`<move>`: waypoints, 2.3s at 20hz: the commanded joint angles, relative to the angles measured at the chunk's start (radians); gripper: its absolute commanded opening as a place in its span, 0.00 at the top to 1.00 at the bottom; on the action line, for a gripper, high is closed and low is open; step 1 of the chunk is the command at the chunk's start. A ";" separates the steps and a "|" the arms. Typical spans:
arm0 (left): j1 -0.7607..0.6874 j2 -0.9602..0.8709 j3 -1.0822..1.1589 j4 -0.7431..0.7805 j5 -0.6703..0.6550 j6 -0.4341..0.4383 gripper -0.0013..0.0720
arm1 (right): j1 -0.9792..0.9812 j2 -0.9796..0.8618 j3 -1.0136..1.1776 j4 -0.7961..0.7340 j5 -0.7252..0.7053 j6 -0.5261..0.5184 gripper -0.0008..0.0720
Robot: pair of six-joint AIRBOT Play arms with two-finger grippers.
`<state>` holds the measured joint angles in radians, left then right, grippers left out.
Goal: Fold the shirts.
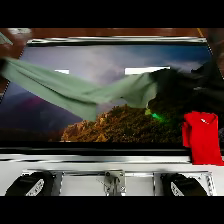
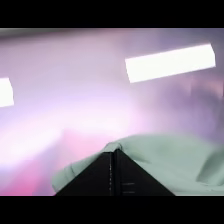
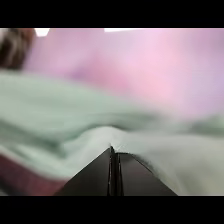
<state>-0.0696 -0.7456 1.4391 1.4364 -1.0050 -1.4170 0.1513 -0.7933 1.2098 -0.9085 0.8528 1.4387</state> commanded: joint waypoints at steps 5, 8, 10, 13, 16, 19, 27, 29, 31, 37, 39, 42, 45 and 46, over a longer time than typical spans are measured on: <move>0.000 0.177 0.391 0.030 -0.002 -0.070 0.94 | -0.112 0.182 0.509 -0.203 0.066 0.171 0.91; 0.000 0.210 0.391 0.060 -0.104 -0.069 0.94 | -0.112 0.182 0.556 -0.245 0.131 0.188 0.91; 0.000 0.202 0.375 0.103 -0.220 -0.069 0.94 | -0.112 0.176 0.556 -0.321 0.198 0.236 0.91; 0.000 0.191 0.273 0.137 -0.253 -0.069 0.94 | -0.112 0.116 0.556 -0.419 0.363 0.263 0.91; 0.000 0.141 0.145 0.146 -0.248 -0.055 0.94 | -0.112 -0.003 0.556 -0.428 0.477 0.262 0.91; 0.000 0.036 0.015 0.167 -0.203 -0.008 0.94 | -0.112 -0.179 0.556 -0.433 0.498 0.261 0.91; 0.000 -0.401 -0.032 0.220 0.003 -0.010 0.94 | -0.108 -0.702 0.556 -0.327 0.133 0.278 0.91; 0.000 -0.496 -0.032 0.220 0.002 -0.060 0.94 | -0.108 -0.789 0.556 -0.270 0.049 0.277 0.91; 0.000 -0.584 -0.033 0.209 0.003 -0.142 0.94 | -0.108 -0.868 0.556 -0.267 0.014 0.277 0.91; 0.000 -0.834 -0.032 0.055 0.000 -0.330 0.94 | -0.108 -1.066 0.556 -0.266 0.158 0.301 0.87; 0.001 -0.859 -0.032 0.018 0.000 -0.353 0.77 | -0.108 -1.078 0.556 -0.248 0.166 0.303 0.33; 0.029 -0.842 0.005 0.147 -0.155 -0.239 0.28 | -0.145 -1.021 0.557 -0.259 0.203 0.240 0.17; 0.149 -0.813 0.003 0.203 -0.454 -0.063 0.28 | -0.237 -0.903 0.557 -0.351 0.305 0.194 0.17; 0.216 -0.784 -0.040 0.114 -0.512 -0.012 0.28 | -0.276 -0.868 0.557 -0.375 0.359 0.178 0.17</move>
<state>0.0376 -1.5589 1.4288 1.5913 -1.2697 -1.5810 -0.0498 -1.7416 1.7668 -1.2125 1.0966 1.6680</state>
